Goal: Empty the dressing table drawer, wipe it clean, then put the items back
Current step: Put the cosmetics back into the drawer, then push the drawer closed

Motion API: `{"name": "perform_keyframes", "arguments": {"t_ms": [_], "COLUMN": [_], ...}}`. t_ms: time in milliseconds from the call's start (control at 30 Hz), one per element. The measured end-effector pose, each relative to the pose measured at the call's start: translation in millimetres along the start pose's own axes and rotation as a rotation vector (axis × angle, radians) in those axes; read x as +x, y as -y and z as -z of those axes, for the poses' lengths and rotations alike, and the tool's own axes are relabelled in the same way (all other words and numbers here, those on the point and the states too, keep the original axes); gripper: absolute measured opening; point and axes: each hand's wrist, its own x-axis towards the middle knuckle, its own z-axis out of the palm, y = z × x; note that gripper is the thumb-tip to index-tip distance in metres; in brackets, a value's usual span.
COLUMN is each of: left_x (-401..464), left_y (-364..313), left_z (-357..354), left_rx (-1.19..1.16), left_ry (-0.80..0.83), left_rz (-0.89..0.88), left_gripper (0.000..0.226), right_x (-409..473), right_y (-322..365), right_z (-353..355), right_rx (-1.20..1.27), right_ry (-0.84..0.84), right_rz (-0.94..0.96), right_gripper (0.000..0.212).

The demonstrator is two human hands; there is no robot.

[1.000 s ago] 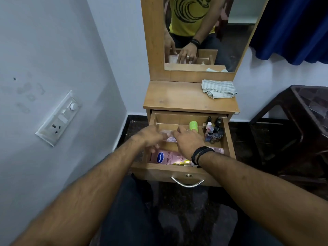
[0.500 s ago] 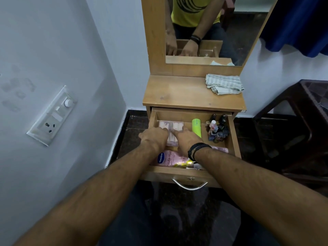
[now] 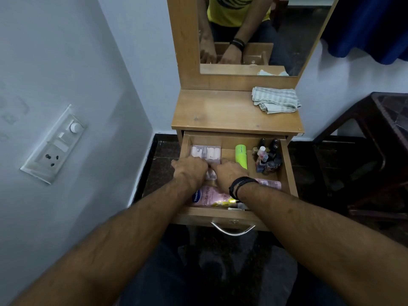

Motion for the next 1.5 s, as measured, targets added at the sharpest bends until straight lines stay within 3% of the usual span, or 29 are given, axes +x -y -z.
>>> {"name": "perform_keyframes", "arguments": {"t_ms": [333, 600, 1133, 1500], "left_x": [-5, -34, -114, -168], "left_y": [1, 4, -19, -41], "left_z": [2, 20, 35, 15], "left_rx": [-0.056, -0.124, -0.196, -0.214], "left_ry": [0.004, -0.082, -0.24, -0.157], "left_rz": [-0.013, -0.04, -0.176, -0.236], "left_gripper": [0.038, 0.031, 0.032, 0.028], "right_x": [-4, -39, -137, -193], "right_y": [2, 0, 4, 6], "right_z": [0, 23, 30, -2], "right_rx": [0.083, 0.11, 0.141, 0.117], "right_ry": [-0.018, -0.089, -0.365, -0.344], "right_rz": [-0.006, 0.036, 0.011, 0.017], "right_gripper": [0.071, 0.057, 0.025, 0.022]}}
